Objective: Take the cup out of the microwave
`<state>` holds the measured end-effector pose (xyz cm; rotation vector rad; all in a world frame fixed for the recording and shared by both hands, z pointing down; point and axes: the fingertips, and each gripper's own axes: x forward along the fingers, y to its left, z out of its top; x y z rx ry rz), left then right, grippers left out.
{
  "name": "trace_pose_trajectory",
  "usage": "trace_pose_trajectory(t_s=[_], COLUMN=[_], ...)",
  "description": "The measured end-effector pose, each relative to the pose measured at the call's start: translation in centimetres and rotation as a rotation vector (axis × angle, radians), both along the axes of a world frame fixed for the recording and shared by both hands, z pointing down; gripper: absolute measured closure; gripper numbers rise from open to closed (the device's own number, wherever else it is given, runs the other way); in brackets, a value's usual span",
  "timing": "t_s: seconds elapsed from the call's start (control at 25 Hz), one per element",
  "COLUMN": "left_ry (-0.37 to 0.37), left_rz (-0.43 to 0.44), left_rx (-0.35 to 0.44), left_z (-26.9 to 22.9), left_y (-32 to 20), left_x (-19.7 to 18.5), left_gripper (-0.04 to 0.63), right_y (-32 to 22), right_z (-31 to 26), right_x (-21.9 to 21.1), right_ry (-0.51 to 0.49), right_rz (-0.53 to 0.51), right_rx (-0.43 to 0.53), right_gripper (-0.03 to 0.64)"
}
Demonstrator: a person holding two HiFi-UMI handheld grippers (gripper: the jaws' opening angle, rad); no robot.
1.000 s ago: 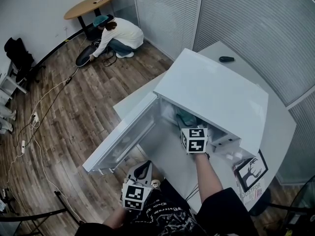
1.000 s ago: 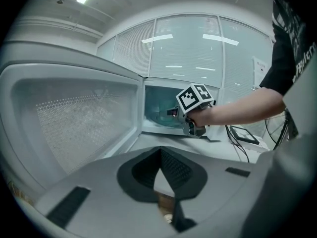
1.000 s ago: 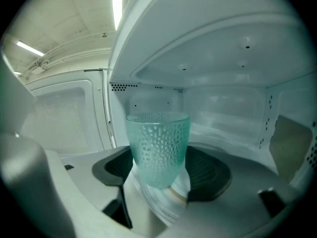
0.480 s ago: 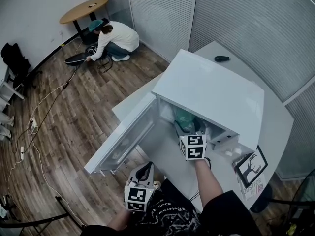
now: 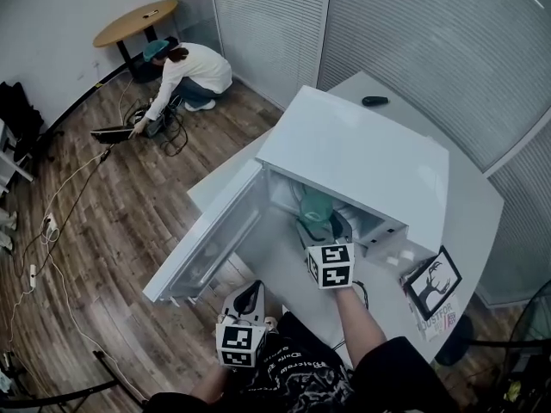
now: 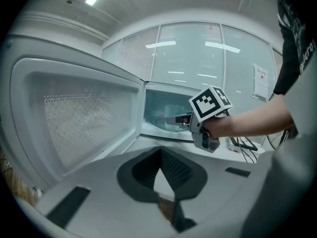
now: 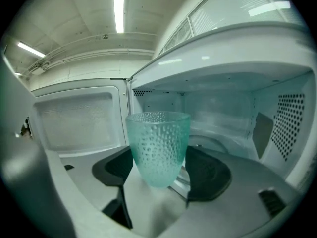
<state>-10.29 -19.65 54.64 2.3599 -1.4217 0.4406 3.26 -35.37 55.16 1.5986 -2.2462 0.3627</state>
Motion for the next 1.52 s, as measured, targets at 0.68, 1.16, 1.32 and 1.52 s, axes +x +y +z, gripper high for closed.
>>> trace_pose_trajectory(t_s=[0.68, 1.16, 1.32, 1.52], left_ry=[0.033, 0.048, 0.044, 0.037], left_rz=[0.044, 0.081, 0.100, 0.097], left_rx=[0.035, 0.051, 0.066, 0.085], left_z=[-0.6, -0.8, -1.1, -1.8], left_y=[-0.5, -0.8, -0.7, -1.1], left_x=[1.2, 2.9, 3.9, 4.6], left_gripper=[0.591, 0.592, 0.591, 0.592], right_y=[6.7, 11.1, 12.2, 13.3], right_z=[0.2, -1.4, -1.9, -2.3], right_x=[0.9, 3.1, 4.2, 5.6], right_ry=[-0.005, 0.000, -0.014, -0.014], right_rz=[0.025, 0.079, 0.107, 0.133], right_rx=[-0.015, 0.016, 0.027, 0.031], right_gripper=[0.279, 0.279, 0.279, 0.279])
